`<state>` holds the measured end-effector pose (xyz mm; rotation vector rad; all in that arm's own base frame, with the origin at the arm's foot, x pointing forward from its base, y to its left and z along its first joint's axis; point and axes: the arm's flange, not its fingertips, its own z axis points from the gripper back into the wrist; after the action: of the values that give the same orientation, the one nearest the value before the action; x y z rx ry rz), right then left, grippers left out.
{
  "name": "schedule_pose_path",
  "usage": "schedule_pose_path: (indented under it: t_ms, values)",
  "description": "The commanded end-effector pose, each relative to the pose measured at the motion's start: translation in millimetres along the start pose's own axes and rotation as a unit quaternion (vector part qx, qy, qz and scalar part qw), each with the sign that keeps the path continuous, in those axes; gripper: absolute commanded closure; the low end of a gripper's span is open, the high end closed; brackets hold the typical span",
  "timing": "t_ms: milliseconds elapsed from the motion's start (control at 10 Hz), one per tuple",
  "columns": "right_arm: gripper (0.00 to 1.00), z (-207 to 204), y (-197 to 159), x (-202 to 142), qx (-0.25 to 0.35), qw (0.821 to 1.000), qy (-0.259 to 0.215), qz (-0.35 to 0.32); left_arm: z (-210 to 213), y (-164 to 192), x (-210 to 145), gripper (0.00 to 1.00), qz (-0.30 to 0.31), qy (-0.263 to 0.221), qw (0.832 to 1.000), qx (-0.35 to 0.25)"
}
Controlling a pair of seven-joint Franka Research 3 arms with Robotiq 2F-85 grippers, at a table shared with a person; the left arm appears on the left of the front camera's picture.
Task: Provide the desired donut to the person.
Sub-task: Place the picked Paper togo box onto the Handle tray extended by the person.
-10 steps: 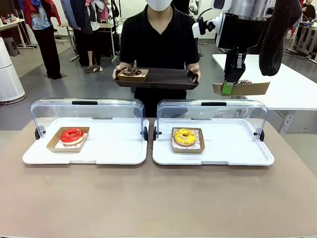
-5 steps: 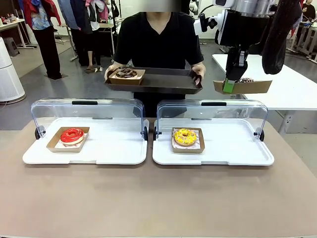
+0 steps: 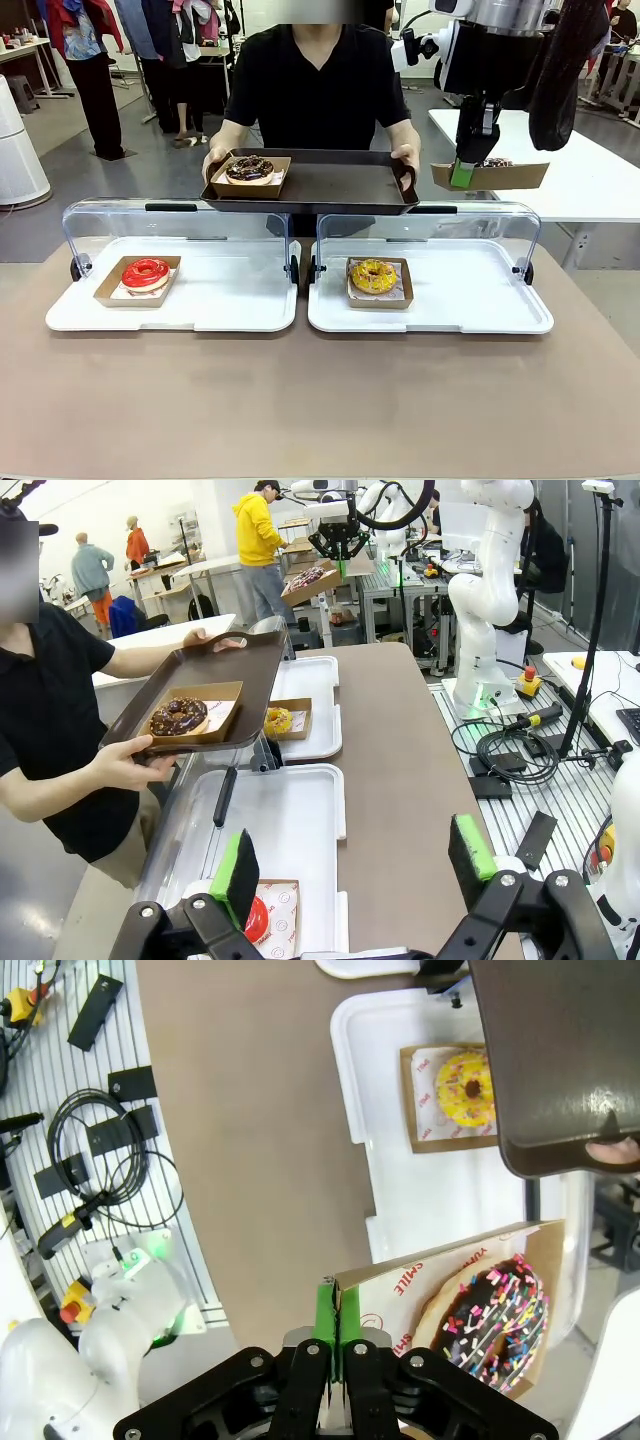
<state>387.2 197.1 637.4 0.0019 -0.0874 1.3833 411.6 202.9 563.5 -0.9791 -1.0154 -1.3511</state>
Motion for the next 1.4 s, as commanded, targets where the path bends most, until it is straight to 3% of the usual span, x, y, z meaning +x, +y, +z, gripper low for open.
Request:
schedule_pose_path:
  t_ms: [0, 600, 900, 1300]
  values:
    - [1.00, -2, 3, -2, 0.000, 1.000, 0.001, -0.001, 2, -1, 2, 0.00, -0.002, -0.005, 1.000, 0.000]
    - [0.98, 0, 0, 0, 0.000, 1.000, 0.000, 0.000, 2, -1, 2, 0.00, -0.002, -0.005, 1.000, 0.000]
    - [0.98, 8, -9, 52, -0.014, 1.000, 0.002, 0.002, 2, -1, 2, 0.00, -0.002, -0.005, 1.000, 0.000]
    - [0.98, 6, -32, 158, -0.029, 0.999, -0.026, 0.028, 2, -1, 2, 0.00, -0.002, -0.005, 1.000, 0.000]
